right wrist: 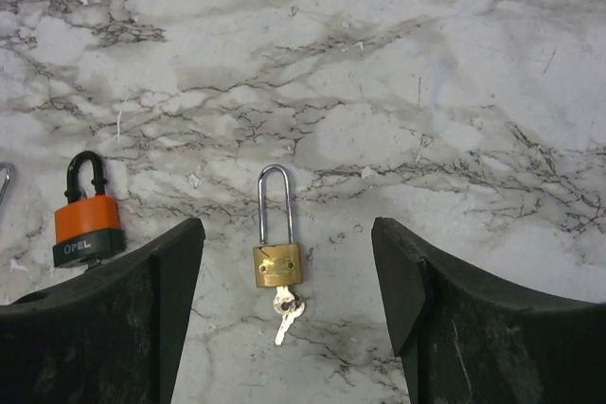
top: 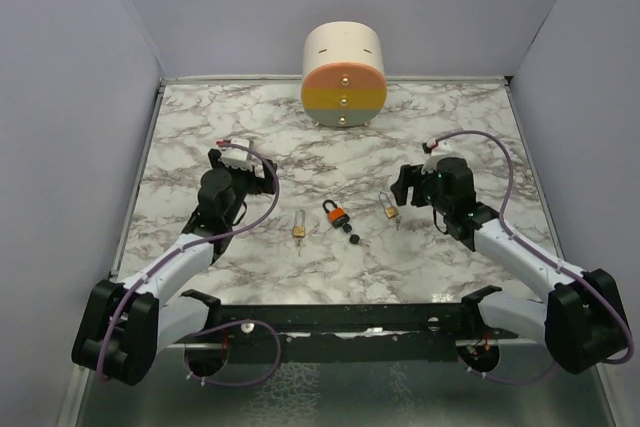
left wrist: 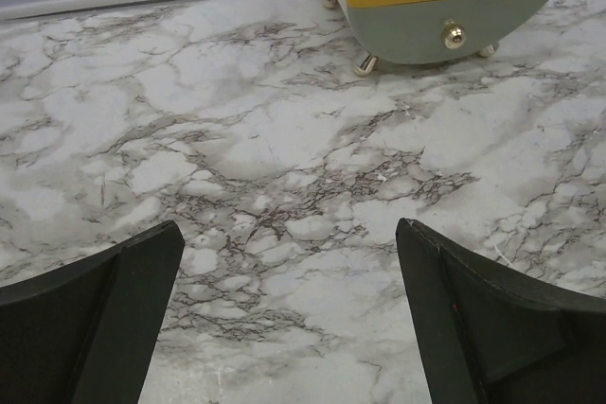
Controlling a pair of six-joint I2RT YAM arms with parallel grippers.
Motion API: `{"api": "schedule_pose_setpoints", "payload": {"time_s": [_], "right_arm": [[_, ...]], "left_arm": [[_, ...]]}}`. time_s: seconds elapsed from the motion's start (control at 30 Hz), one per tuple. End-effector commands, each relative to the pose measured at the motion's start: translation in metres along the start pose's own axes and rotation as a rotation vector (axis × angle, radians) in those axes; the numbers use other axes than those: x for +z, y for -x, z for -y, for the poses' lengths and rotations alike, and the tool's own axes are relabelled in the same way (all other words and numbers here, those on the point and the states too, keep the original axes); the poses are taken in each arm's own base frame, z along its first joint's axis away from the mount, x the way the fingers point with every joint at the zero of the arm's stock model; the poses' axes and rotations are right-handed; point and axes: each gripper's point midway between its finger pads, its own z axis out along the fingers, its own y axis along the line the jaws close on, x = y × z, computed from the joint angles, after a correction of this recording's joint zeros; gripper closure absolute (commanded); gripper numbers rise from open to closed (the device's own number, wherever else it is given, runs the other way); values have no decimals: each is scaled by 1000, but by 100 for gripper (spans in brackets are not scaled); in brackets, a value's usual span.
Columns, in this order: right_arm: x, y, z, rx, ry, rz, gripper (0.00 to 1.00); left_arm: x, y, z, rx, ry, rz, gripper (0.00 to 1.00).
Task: Lock with the key
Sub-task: Pick up the lock from the center of the board.
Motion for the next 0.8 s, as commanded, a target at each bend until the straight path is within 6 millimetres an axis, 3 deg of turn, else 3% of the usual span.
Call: {"api": "schedule_pose_setpoints", "payload": {"time_s": [0.0, 0.23, 0.43, 0.77], "right_arm": [[-6, -16, 1, 3, -46, -66, 29], [1, -28, -7, 6, -56, -151, 40], [9, -48, -25, 65, -94, -185, 41], [21, -65, -9, 71, -220, -221, 38]], "left_arm": [[-8, 8, 7, -59, -17, 18, 1], [-14, 17, 4, -68, 1, 25, 1], [-14, 20, 6, -68, -6, 16, 1], [-13, 11, 7, -59, -15, -15, 1]]}}
